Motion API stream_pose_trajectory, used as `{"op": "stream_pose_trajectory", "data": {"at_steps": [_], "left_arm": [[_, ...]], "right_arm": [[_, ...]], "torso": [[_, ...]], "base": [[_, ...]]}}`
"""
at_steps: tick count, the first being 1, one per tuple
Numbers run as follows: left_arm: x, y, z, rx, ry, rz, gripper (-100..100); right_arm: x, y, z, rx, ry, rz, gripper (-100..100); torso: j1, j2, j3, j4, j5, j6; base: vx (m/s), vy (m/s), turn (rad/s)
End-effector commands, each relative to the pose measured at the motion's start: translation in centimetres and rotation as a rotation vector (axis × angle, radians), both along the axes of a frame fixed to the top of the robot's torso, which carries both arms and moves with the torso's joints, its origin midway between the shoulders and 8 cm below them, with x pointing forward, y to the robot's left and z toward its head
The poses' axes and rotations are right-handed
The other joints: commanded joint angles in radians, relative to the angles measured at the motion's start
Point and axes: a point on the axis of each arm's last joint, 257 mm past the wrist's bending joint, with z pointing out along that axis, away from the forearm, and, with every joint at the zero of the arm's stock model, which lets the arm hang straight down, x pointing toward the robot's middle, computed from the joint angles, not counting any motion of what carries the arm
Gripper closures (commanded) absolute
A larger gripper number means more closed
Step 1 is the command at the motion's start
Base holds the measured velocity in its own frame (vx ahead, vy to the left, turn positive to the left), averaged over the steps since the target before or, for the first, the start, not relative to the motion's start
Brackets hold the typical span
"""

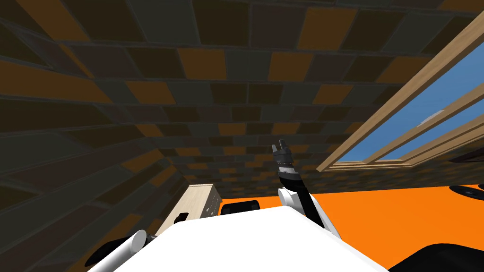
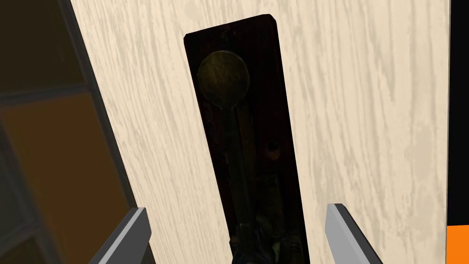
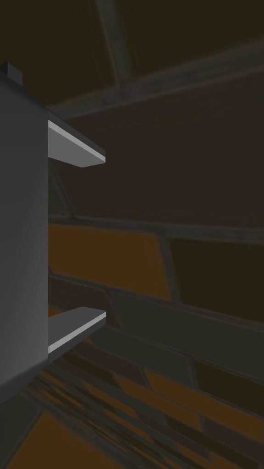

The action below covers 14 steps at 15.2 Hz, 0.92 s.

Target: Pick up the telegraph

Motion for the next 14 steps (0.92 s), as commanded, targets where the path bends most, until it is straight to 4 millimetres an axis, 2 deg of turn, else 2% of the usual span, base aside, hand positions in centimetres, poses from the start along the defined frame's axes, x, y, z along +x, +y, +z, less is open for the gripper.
{"op": "stream_pose_trajectory", "data": {"at_steps": [1,5,6,7,11,14], "left_arm": [[0.2,-0.3,-0.8,0.001,-0.002,-0.005,-100],[0.4,-0.9,-2.2,0.001,-0.005,-0.015,-100],[0.3,-0.7,-1.8,-0.001,-0.002,-0.011,-100],[0.3,-0.7,-1.9,0.000,-0.004,-0.012,100],[0.4,-0.7,-1.8,0.002,-0.003,-0.018,100],[0.1,-0.1,-0.3,0.001,-0.002,-0.002,100]], "right_arm": [[0.0,0.0,0.0,0.000,0.000,0.000,0],[0.0,0.0,0.0,0.000,0.000,0.000,0],[0.0,0.0,0.0,0.000,0.000,0.000,0],[0.0,0.0,0.0,0.000,0.000,0.000,0],[0.0,0.0,0.0,0.000,0.000,0.000,0],[0.0,0.0,0.0,0.000,0.000,0.000,0]], "torso": [[0.000,0.000,0.000,0.000,0.000,0.000],[0.001,0.000,0.000,0.000,0.000,0.000],[0.001,0.000,0.000,0.000,0.000,0.000],[0.001,0.000,0.000,0.000,0.000,0.000],[0.000,0.001,0.001,0.000,0.000,-0.002],[-0.002,0.002,0.001,0.001,-0.001,-0.001]], "base": [[0.011,0.024,0.047],[0.012,0.030,0.033],[0.009,0.016,0.010],[0.003,0.006,-0.001],[0.000,-0.001,-0.008],[-0.014,-0.029,-0.036]]}}
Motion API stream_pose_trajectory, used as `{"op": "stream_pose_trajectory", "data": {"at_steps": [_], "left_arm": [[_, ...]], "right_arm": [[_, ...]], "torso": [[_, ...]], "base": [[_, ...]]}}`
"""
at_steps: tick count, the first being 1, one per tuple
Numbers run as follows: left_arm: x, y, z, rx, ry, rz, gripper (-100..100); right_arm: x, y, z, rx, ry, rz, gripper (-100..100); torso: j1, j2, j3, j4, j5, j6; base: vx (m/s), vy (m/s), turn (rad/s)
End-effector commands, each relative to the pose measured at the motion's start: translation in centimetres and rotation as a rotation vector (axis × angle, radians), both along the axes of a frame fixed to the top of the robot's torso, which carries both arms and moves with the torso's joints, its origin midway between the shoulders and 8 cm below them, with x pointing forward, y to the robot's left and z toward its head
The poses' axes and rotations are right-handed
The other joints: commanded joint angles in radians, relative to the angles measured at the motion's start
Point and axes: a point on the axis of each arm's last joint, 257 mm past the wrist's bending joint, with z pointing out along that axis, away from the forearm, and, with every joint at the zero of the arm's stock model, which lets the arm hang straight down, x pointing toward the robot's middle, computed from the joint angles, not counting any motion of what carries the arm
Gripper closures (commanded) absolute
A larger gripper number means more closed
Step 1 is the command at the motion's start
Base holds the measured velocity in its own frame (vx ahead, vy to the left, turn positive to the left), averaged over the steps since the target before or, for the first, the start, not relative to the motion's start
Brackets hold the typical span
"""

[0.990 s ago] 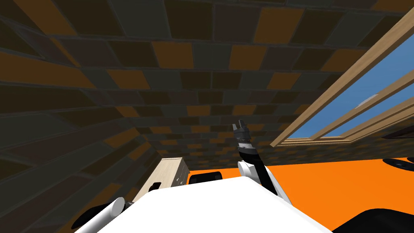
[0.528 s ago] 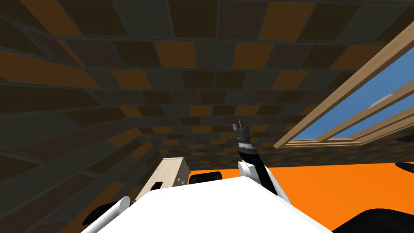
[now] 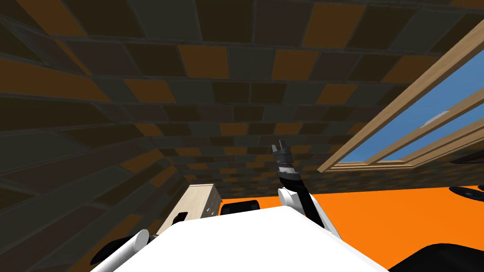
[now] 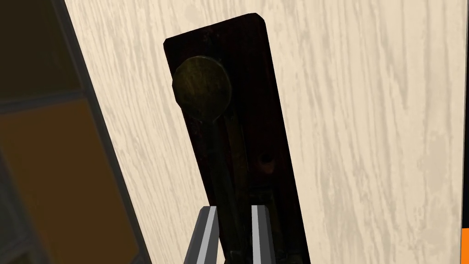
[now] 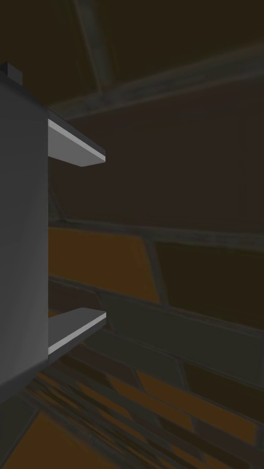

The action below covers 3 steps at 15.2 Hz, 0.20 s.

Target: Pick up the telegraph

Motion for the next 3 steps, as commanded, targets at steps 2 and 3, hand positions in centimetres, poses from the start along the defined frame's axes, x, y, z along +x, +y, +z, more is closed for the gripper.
{"op": "stream_pose_trajectory", "data": {"at_steps": [2,3], "left_arm": [[-0.31,0.30,0.95,-0.001,0.004,0.006,100],[-0.24,0.20,0.57,-0.001,0.002,0.005,100]], "right_arm": [[0.00,0.00,0.00,0.000,0.000,0.000,0],[0.00,0.00,0.00,0.000,0.000,0.000,0]], "torso": [[0.000,0.000,0.000,0.000,0.000,0.000],[0.000,0.000,0.000,0.000,0.000,0.000]], "base": [[-0.014,-0.028,-0.031],[-0.007,-0.014,-0.006]]}}
